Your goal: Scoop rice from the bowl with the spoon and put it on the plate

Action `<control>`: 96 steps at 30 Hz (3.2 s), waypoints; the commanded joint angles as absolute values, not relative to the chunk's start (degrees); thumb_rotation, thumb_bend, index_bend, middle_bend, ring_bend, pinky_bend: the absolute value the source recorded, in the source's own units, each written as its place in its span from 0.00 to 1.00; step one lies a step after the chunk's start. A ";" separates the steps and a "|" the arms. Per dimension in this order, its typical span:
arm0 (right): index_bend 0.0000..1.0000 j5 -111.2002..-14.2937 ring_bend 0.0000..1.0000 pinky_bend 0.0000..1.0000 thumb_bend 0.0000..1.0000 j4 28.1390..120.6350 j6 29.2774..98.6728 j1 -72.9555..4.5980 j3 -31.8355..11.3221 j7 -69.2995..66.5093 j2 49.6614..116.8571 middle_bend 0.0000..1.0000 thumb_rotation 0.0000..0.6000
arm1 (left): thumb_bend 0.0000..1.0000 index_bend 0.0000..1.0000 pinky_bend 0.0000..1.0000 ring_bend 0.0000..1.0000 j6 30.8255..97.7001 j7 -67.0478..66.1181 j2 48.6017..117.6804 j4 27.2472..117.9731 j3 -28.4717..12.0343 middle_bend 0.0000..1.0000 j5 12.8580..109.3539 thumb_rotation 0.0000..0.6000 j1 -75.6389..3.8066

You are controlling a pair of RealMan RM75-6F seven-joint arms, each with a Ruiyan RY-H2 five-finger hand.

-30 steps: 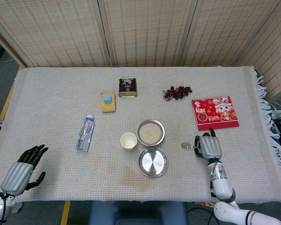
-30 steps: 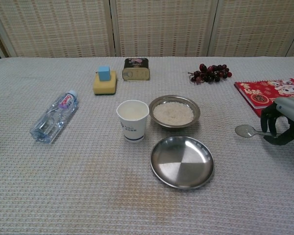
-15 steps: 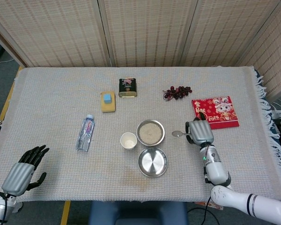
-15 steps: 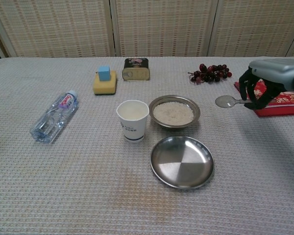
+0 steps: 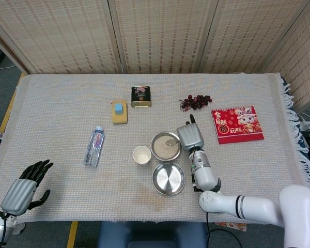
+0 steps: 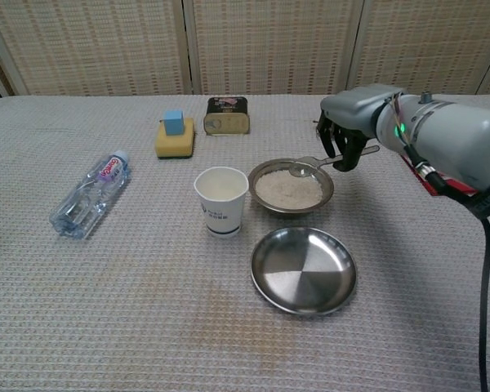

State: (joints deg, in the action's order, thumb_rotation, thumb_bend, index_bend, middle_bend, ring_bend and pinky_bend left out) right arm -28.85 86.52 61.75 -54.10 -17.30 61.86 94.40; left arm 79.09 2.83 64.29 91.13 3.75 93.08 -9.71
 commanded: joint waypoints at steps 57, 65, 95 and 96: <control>0.91 -6.29 0.26 0.06 0.33 84.09 49.55 -61.01 -17.33 50.18 90.03 0.59 1.00 | 0.42 0.00 0.12 0.00 78.08 2.79 64.20 91.31 3.80 0.00 92.27 1.00 -9.99; 0.91 -7.95 0.26 0.06 0.33 87.66 49.42 -61.19 -17.01 46.26 87.08 0.59 1.00 | 0.42 0.00 0.12 0.00 78.17 2.48 64.35 91.36 3.75 0.00 92.20 1.00 -9.93; 0.91 -9.81 0.26 0.06 0.33 90.73 57.27 -72.05 -15.32 44.26 92.87 0.59 1.00 | 0.42 0.00 0.12 0.00 79.70 3.99 63.38 91.61 4.21 0.00 93.51 1.00 -9.36; 0.91 -10.93 0.26 0.06 0.33 90.56 58.15 -72.07 -15.03 44.31 93.40 0.59 1.00 | 0.42 0.00 0.12 0.00 79.77 4.11 63.33 91.60 4.23 0.00 93.54 1.00 -9.31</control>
State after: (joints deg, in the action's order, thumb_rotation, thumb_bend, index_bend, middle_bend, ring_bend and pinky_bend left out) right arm -9.76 90.93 57.24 -71.81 -15.48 44.04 92.59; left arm 79.76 4.11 63.34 91.60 4.22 93.53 -9.33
